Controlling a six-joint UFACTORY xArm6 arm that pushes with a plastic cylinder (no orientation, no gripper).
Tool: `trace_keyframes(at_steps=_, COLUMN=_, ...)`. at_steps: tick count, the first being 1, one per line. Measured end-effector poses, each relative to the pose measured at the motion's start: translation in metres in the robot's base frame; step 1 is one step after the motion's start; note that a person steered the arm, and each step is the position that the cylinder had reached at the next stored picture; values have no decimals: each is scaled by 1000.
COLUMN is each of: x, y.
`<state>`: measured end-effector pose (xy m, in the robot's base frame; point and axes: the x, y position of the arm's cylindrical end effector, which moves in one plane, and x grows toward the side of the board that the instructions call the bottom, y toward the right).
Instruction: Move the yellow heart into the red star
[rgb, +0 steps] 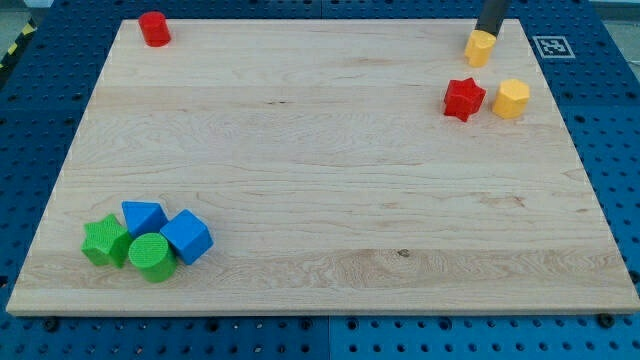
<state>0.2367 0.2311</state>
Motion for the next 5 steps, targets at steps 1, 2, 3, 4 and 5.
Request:
trace_keyframes(at_steps=1, x=21, y=-4)
trace_keyframes(at_steps=2, x=49, y=-4)
trace_keyframes(at_steps=3, x=64, y=-11)
trace_keyframes(at_steps=4, x=64, y=-26)
trace_keyframes(at_steps=5, x=44, y=-77)
